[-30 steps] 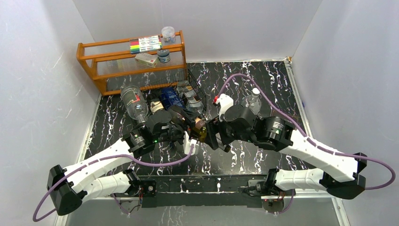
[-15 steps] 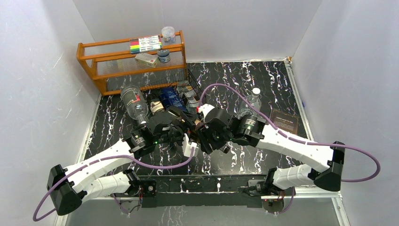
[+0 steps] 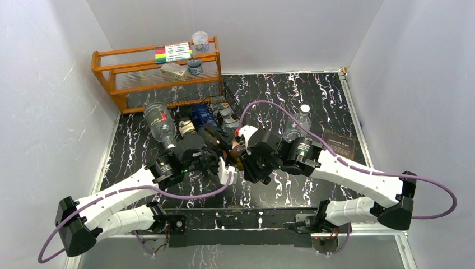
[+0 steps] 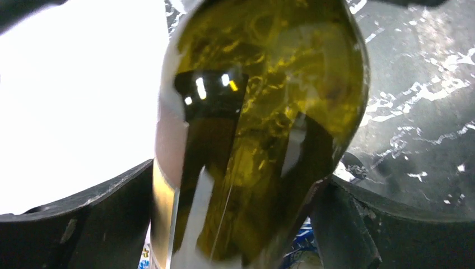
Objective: Put the wine bottle on the wine rack
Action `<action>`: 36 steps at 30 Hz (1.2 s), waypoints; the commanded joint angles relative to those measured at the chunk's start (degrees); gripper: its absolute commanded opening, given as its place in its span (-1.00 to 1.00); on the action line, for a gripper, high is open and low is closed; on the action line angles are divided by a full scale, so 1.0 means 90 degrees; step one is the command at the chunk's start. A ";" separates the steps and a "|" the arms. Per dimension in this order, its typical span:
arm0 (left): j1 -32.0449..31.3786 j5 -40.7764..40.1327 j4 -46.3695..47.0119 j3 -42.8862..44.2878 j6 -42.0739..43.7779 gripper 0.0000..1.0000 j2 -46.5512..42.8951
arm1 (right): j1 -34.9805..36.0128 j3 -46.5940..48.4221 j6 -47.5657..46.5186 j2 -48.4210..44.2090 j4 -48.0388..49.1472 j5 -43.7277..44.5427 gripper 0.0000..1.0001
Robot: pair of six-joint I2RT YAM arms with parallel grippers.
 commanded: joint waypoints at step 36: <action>-0.0011 -0.3461 -0.1459 0.3857 -0.7537 0.96 -0.1781 | -0.0079 0.0405 0.0702 0.0880 0.4209 0.1322 -1.00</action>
